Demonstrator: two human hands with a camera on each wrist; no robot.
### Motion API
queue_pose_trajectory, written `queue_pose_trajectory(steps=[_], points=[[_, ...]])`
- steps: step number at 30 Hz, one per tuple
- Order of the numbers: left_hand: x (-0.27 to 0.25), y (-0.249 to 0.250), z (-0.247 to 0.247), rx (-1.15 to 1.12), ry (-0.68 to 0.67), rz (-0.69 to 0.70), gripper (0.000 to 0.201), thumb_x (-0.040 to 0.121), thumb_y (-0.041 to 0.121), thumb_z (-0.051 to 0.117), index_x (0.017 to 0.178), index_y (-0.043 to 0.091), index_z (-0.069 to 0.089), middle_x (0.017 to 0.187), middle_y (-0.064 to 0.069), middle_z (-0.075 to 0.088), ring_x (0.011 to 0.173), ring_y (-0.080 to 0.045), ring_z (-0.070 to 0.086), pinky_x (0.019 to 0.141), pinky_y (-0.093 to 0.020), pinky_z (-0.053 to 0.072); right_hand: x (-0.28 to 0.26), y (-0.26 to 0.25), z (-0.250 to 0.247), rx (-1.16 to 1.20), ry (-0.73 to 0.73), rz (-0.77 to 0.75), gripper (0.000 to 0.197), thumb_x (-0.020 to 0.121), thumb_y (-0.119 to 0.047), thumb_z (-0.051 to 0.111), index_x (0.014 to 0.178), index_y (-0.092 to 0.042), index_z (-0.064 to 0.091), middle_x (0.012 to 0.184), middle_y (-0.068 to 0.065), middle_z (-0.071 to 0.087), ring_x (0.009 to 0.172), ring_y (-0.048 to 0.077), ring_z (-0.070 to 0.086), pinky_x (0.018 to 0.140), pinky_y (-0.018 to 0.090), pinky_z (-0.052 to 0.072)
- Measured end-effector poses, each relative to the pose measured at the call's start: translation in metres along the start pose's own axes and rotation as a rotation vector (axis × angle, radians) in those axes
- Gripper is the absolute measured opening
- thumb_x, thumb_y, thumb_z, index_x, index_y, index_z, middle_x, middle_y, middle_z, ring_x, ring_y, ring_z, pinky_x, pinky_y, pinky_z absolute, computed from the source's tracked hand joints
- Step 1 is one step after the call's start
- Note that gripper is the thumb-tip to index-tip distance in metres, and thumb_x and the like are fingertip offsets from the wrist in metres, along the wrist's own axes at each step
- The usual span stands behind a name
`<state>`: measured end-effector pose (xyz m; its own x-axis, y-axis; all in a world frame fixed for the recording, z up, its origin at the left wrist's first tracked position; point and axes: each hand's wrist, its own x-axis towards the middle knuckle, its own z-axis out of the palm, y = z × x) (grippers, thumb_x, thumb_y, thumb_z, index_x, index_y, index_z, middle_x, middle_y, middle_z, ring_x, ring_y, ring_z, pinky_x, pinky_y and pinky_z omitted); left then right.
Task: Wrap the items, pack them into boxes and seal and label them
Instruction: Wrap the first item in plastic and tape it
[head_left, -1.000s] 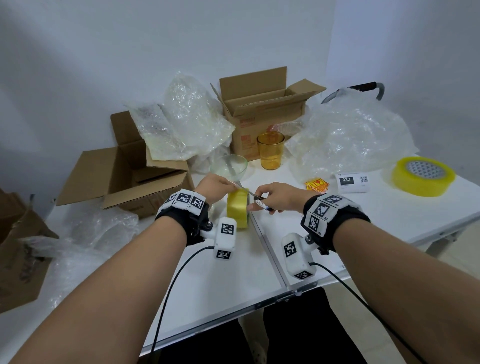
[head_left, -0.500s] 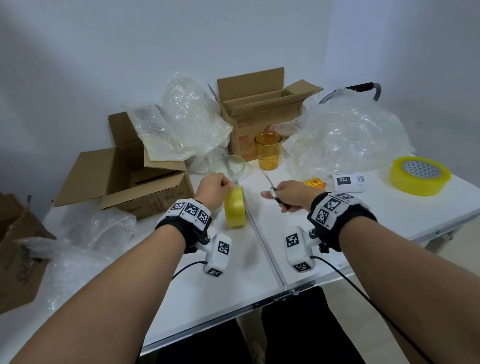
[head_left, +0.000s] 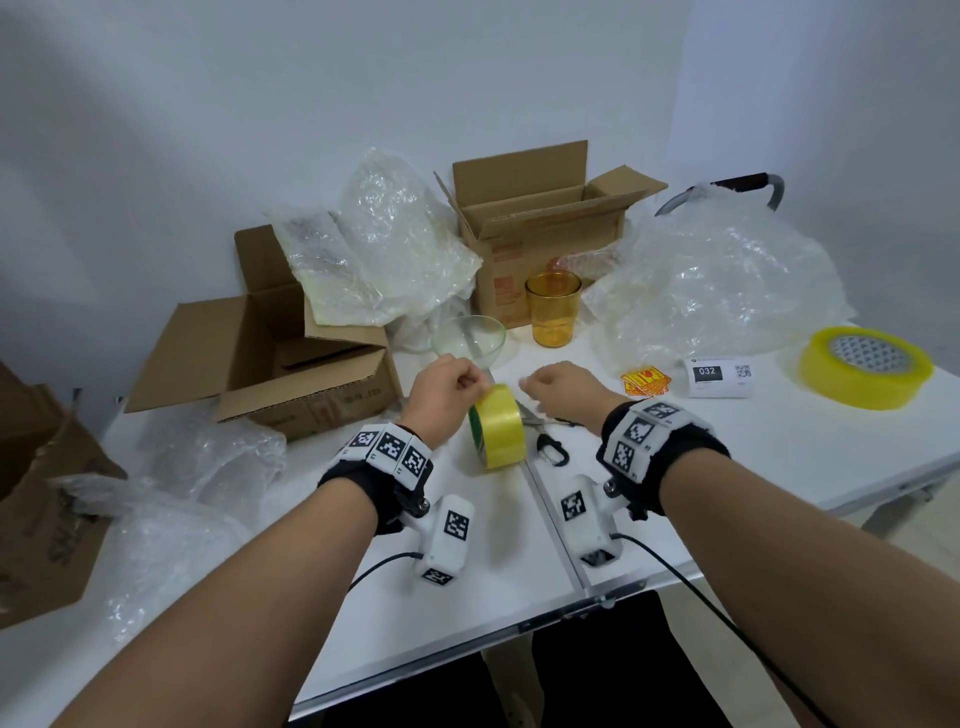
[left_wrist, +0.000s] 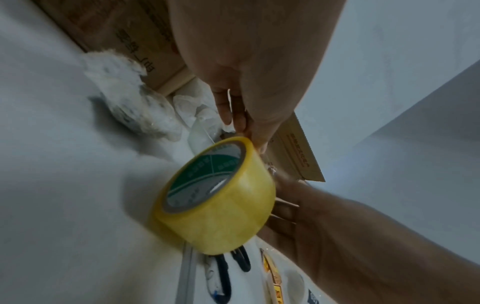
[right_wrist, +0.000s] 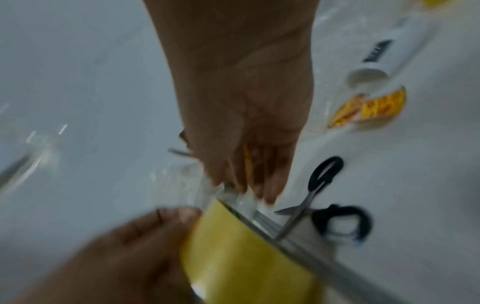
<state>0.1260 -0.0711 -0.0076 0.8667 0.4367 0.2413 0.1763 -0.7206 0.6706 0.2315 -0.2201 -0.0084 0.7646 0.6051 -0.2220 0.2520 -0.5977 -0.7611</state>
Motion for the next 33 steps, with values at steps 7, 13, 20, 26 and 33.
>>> queue_pose_trajectory(steps=[7,13,20,26,33], points=[[0.001,0.007,0.004,-0.083,0.112,0.033,0.005,0.09,0.013,0.066,0.088,0.009,0.069,0.09,0.001,0.057,0.084,-0.014,0.054,0.083,-0.029,0.047,-0.016,-0.006,0.007,0.469,-0.314,-0.051,0.032,0.093,-0.011,0.062,0.119,0.008,0.062,0.115,0.021,0.067,0.102,0.029,0.067,0.087,0.03,0.056],[-0.005,0.007,0.002,0.051,0.1,0.24,0.005,0.091,0.018,0.066,0.088,0.014,0.068,0.087,0.004,0.059,0.083,-0.013,0.053,0.078,-0.03,0.045,-0.013,-0.009,0.006,0.366,-0.081,-0.108,0.038,0.089,-0.021,0.069,0.058,-0.005,0.054,0.052,0.003,0.047,0.047,0.014,0.045,0.049,0.025,0.04],[-0.002,0.009,0.007,0.021,0.045,0.334,0.006,0.092,0.015,0.063,0.094,0.015,0.069,0.093,0.004,0.058,0.081,-0.007,0.054,0.079,-0.024,0.046,-0.019,-0.007,-0.013,0.764,-0.163,0.126,0.025,0.098,-0.026,0.048,0.099,-0.004,0.061,0.091,0.013,0.062,0.079,0.023,0.059,0.071,0.033,0.048],[-0.003,0.02,0.008,0.152,-0.138,0.432,0.03,0.098,0.017,0.056,0.126,0.019,0.066,0.112,0.0,0.065,0.087,-0.011,0.058,0.079,-0.023,0.046,0.002,-0.016,-0.016,0.4,0.205,0.071,0.015,0.09,-0.017,0.065,0.097,-0.005,0.06,0.094,0.007,0.057,0.096,0.023,0.052,0.074,0.033,0.045],[-0.006,-0.027,-0.023,-0.116,0.021,-0.097,0.043,0.097,0.01,0.054,0.138,0.023,0.056,0.13,-0.001,0.062,0.104,-0.009,0.061,0.094,-0.024,0.047,0.015,-0.007,-0.024,-0.161,0.349,0.071,0.012,0.091,-0.013,0.052,0.081,-0.008,0.056,0.096,0.017,0.054,0.091,0.034,0.057,0.074,0.035,0.044]])
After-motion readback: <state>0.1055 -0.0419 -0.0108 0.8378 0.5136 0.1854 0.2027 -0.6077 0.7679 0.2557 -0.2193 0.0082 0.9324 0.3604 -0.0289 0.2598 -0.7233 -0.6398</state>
